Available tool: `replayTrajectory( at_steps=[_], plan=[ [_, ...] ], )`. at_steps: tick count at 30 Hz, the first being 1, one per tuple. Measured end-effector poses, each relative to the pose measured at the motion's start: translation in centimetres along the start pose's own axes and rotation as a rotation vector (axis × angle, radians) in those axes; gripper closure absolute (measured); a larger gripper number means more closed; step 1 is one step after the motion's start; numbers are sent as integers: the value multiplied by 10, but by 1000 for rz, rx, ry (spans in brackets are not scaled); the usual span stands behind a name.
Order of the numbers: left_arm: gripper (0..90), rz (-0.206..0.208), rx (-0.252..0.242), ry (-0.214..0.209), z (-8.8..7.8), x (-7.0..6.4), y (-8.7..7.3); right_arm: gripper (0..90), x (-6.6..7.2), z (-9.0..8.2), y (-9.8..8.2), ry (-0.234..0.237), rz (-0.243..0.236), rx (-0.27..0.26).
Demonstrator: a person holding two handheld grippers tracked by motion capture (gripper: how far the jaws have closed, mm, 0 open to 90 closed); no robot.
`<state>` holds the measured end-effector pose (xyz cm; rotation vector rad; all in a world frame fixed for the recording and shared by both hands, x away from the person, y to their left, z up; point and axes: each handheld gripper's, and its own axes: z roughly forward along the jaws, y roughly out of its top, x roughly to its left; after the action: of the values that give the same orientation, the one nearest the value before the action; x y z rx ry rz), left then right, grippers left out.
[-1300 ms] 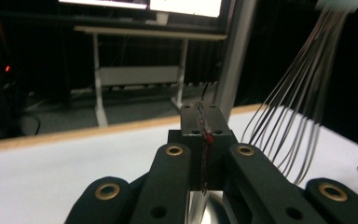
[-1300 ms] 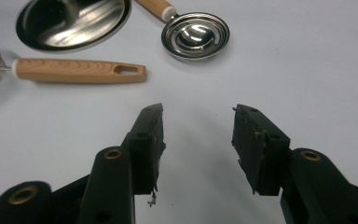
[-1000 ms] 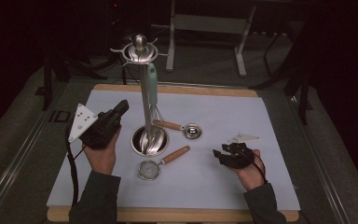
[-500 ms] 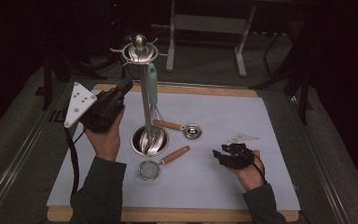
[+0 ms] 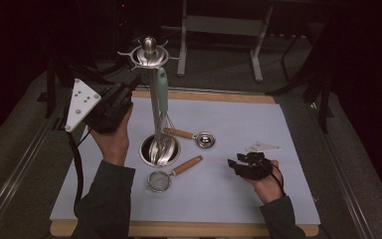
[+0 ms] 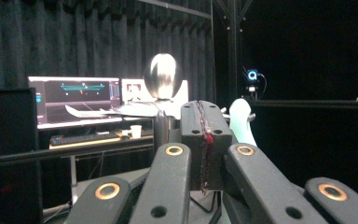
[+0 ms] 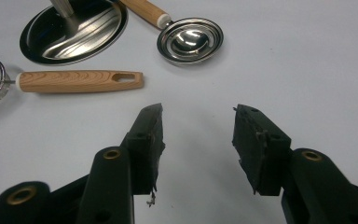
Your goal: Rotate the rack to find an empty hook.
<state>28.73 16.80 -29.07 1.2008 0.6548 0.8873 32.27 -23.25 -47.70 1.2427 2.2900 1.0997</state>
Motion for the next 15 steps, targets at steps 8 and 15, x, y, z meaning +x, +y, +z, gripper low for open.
replayTrajectory(
  at_steps=[8, 15],
  plan=[
    [900, 3, 4, 12, 0, 6, 1, 524, 0, 0, 0, 3, 2, 0],
    [900, 0, 11, 28, 1, 12, 1, 524, 1, 1, -1, 5, -1, 3]
  ],
)
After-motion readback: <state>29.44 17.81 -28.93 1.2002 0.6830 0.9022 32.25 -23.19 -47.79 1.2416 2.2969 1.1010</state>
